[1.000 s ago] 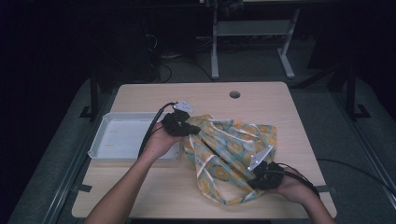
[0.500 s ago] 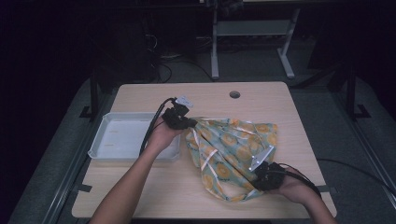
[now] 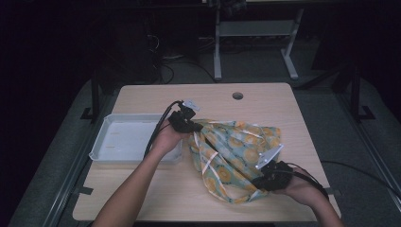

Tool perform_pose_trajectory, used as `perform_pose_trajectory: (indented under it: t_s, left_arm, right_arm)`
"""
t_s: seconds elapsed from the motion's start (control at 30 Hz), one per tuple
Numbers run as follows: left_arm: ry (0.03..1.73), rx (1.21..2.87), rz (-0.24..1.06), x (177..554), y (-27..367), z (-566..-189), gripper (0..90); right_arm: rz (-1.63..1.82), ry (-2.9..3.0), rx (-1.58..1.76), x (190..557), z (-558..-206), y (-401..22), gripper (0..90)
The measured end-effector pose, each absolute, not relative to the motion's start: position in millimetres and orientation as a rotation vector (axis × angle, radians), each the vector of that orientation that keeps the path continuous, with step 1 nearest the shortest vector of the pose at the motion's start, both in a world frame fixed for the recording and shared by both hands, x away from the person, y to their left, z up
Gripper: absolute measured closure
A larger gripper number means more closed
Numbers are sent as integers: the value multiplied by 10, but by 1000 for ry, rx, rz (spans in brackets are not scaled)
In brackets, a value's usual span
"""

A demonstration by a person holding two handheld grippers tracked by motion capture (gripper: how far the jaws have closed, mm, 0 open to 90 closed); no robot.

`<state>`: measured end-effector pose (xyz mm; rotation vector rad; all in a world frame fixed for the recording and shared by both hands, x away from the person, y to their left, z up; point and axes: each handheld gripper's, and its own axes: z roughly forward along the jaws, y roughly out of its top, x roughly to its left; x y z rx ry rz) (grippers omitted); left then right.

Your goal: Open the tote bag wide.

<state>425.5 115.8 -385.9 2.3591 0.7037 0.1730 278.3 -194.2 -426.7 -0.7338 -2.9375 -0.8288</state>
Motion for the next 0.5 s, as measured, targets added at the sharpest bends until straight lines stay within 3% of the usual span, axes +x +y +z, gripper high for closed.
perform_pose_trajectory:
  t_s: [0.27, 0.5]
  left_arm:
    - [696, 2361, 159, 4225, 1159, -3852, 900]
    - [669, 2382, 161, 4220, 1159, -3839, 900]
  right_arm:
    - [-965, -2951, -933, 2743, -3906, -2201, 692]
    - [-922, -2914, -1123, 2666, -3975, -2362, 597]
